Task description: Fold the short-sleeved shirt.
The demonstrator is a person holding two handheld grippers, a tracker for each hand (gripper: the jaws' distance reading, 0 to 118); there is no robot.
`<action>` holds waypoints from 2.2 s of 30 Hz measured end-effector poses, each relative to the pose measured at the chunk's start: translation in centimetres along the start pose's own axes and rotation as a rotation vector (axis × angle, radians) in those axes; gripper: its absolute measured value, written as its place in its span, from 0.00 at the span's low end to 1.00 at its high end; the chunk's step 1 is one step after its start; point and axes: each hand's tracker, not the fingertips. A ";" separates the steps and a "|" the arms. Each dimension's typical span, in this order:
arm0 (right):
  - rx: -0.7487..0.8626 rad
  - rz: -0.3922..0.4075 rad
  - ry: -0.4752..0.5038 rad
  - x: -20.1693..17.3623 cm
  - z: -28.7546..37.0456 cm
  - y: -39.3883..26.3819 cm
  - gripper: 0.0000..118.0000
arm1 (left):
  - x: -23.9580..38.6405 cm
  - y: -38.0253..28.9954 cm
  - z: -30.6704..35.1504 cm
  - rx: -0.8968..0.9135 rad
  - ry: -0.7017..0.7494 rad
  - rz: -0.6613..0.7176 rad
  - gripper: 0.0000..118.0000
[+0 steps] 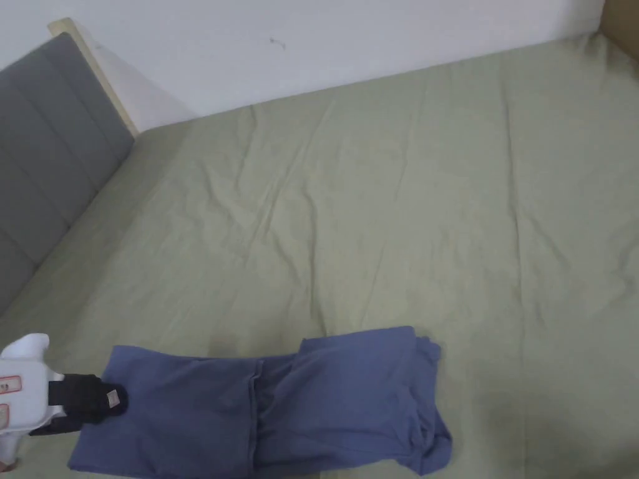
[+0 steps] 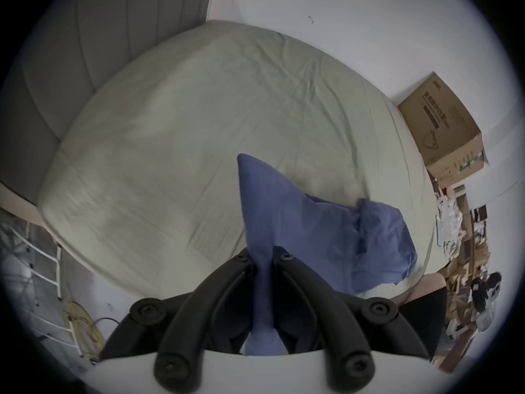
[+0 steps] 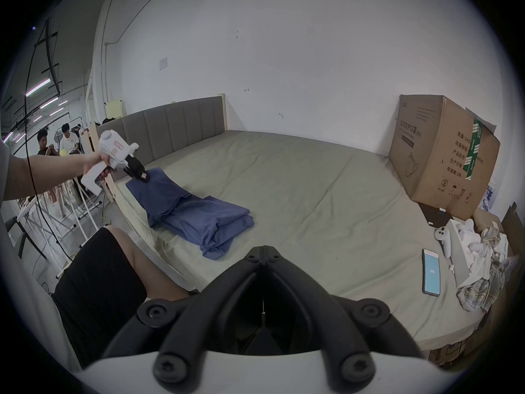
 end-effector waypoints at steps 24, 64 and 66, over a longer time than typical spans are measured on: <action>-0.011 0.028 -0.070 -0.1 3.8 -2.7 0.00 | 28.1 -5.2 -8.2 -0.017 -0.370 -0.275 0.86; -0.384 -0.309 0.199 -3.2 -31.4 -0.6 0.00 | 10.2 -3.7 -18.2 -0.172 -0.641 0.105 0.77; -0.359 -0.283 0.196 -3.5 -30.4 -0.2 0.00 | 11.8 -4.4 -18.8 -0.182 -0.566 0.048 0.19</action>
